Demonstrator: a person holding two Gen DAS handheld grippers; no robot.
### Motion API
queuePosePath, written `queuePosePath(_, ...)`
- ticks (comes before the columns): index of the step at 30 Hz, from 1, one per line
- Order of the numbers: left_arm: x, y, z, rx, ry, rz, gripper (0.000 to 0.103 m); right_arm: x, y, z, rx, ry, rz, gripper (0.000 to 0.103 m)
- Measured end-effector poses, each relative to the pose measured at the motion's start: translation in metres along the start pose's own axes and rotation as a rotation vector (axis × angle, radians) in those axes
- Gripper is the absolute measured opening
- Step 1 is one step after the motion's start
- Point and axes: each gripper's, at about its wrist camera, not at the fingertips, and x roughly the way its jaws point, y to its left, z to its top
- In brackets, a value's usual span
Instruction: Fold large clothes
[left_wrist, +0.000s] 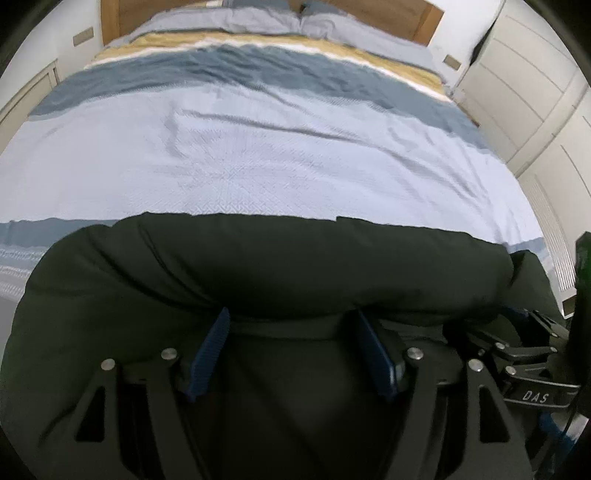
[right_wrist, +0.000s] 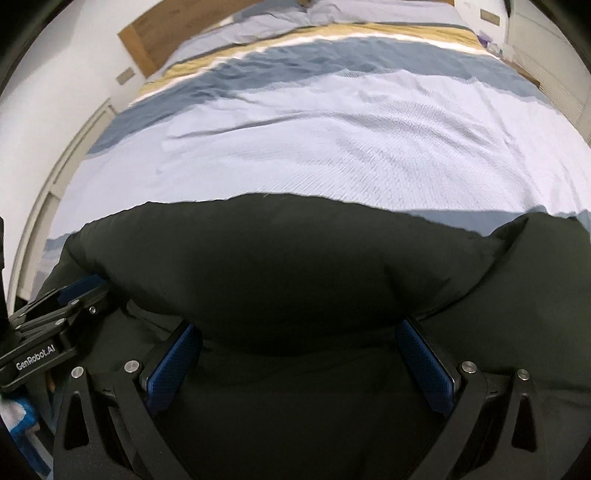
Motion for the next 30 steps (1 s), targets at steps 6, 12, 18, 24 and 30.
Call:
queuePosePath(6,-0.021,0.017,0.008,-0.052,0.002,-0.06,0.071,-0.004,-0.004,0.01,0.043,-0.018,-0.03,0.102)
queuePosePath(12,-0.088,0.039,-0.002,-0.035,-0.112,0.043,0.07,-0.068,-0.013,0.002,0.026,-0.148,-0.183,0.102)
queuePosePath(18,-0.124,0.022,-0.058,-0.001,-0.156,-0.033,0.07,-0.114,0.014,-0.036,-0.047,-0.163,-0.047,0.102)
queuePosePath(24,-0.103,0.026,-0.102,-0.03,-0.128,0.01,0.07,-0.093,0.027,-0.089,-0.106,-0.088,0.005,0.102)
queuePosePath(30,-0.113,0.038,-0.116,-0.083,-0.159,0.045,0.07,-0.095,-0.023,-0.11,0.009,-0.093,-0.029,0.102)
